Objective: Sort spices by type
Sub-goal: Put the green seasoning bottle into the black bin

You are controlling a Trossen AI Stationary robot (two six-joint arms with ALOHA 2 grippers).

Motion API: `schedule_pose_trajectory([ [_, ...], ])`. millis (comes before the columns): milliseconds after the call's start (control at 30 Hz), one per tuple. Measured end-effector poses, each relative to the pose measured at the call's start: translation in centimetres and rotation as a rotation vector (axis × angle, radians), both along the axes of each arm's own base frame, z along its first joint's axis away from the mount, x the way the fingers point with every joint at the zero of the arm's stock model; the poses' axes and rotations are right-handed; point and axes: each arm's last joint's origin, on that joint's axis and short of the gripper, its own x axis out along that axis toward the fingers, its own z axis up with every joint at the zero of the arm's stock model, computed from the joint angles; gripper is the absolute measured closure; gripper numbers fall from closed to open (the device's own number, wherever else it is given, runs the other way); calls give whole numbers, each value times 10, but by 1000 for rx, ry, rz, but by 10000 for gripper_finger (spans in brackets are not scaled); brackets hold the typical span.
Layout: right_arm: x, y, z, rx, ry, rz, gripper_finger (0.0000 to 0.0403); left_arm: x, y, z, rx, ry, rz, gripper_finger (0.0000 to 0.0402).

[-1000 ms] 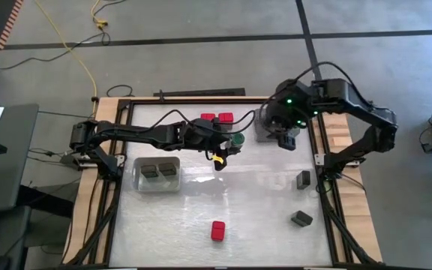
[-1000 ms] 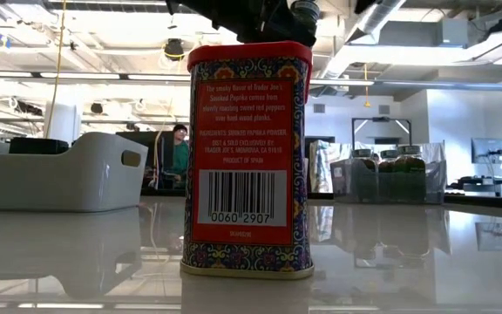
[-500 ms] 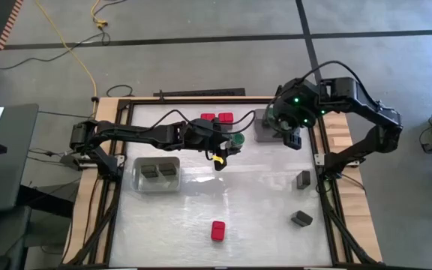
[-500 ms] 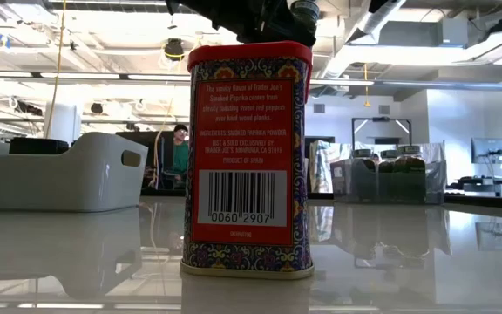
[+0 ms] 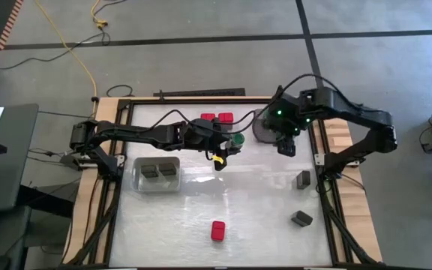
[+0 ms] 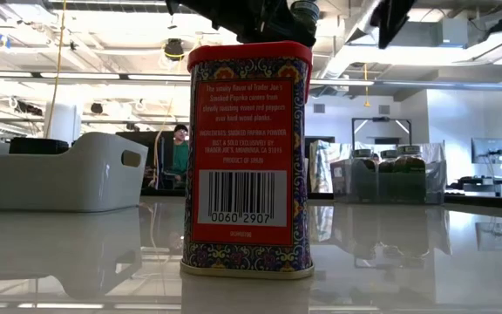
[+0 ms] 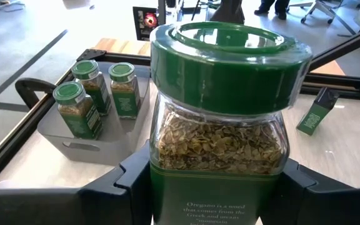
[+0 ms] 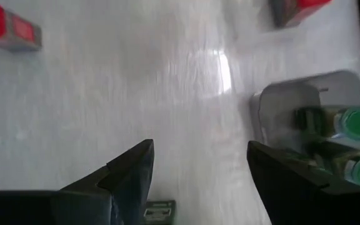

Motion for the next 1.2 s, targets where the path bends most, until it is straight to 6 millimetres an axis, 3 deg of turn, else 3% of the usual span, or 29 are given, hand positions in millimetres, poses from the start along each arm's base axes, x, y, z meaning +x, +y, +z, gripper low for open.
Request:
schedule_pose_trajectory([
  [200, 5, -1, -19, 8, 40, 0, 112, 0, 0, 0, 0, 0, 0, 200],
  [533, 12, -2, -30, 20, 11, -43, 71, 0, 0, 0, 1, 1, -1, 200],
  [867, 34, -6, -18, -34, -255, -28, 73, 0, 0, 0, 35, 6, -13, 200],
  [1200, 52, 5, -7, -143, -435, 153, 73, 0, 0, 0, 39, 2, -14, 200],
])
